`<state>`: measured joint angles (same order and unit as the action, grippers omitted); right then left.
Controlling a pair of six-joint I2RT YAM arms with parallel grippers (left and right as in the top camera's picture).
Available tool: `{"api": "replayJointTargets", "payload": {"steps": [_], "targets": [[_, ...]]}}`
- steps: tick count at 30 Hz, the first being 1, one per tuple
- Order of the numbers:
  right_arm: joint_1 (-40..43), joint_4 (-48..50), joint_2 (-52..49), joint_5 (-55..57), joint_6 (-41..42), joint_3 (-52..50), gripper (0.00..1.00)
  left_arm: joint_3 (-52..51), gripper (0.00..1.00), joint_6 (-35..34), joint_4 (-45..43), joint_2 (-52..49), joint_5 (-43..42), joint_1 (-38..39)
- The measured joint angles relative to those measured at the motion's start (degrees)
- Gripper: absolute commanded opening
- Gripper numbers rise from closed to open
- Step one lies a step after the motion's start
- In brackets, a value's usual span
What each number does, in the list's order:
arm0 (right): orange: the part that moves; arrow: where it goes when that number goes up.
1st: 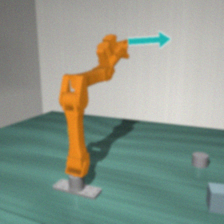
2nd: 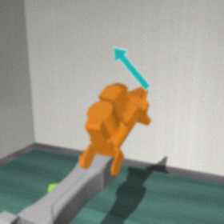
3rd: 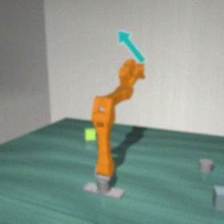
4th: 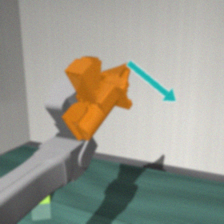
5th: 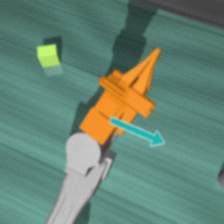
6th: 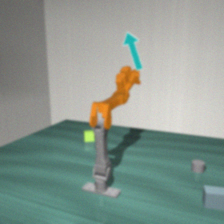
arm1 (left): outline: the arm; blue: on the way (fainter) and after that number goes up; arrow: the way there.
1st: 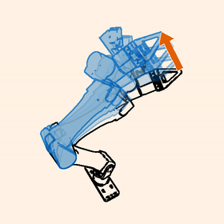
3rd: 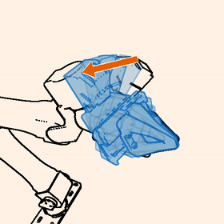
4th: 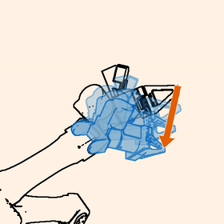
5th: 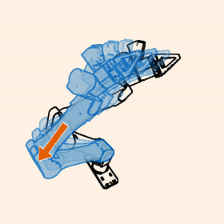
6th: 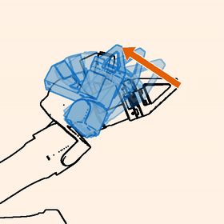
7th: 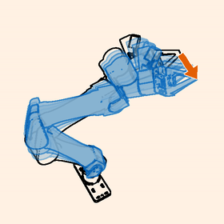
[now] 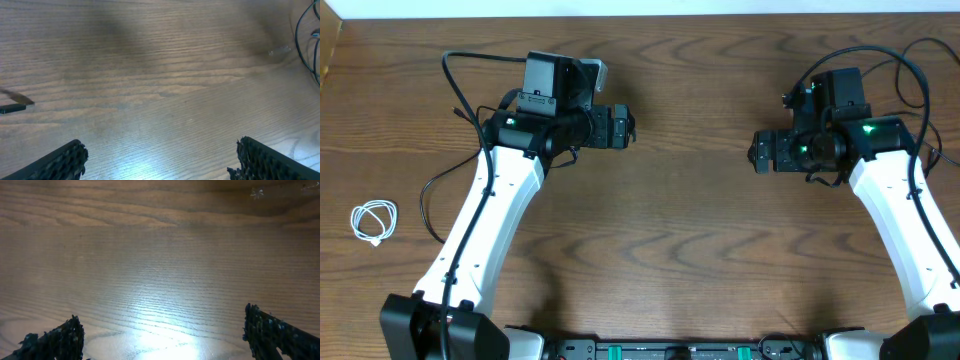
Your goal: Untangle cables
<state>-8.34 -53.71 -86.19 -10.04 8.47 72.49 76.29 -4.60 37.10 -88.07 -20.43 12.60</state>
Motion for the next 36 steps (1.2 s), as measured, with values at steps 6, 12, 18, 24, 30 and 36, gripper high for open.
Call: {"api": "replayJointTargets", "payload": {"steps": [6,12,18,24,30,36], "targets": [[0.00,0.00,0.00,0.00,0.00,0.00,0.99,0.00,0.96,0.00,-0.02,0.00,0.22,0.00],[0.00,0.00,0.00,0.00,0.00,0.00,0.99,0.00,0.96,0.15,0.00,0.96,2.99,0.00],[0.00,0.02,0.00,0.00,0.00,0.00,0.99,-0.02,0.96,0.52,0.00,4.72,6.84,0.00],[0.00,0.00,0.00,0.00,0.00,0.00,0.99,-2.23,0.96,1.49,0.04,9.16,8.44,0.00],[0.00,0.00,0.00,0.00,0.00,0.00,0.99,-3.21,0.96,1.68,0.02,9.53,9.68,0.00],[0.00,0.00,0.00,0.00,0.00,0.00,0.99,-3.32,0.96,1.70,0.02,9.53,10.12,0.00]]}}
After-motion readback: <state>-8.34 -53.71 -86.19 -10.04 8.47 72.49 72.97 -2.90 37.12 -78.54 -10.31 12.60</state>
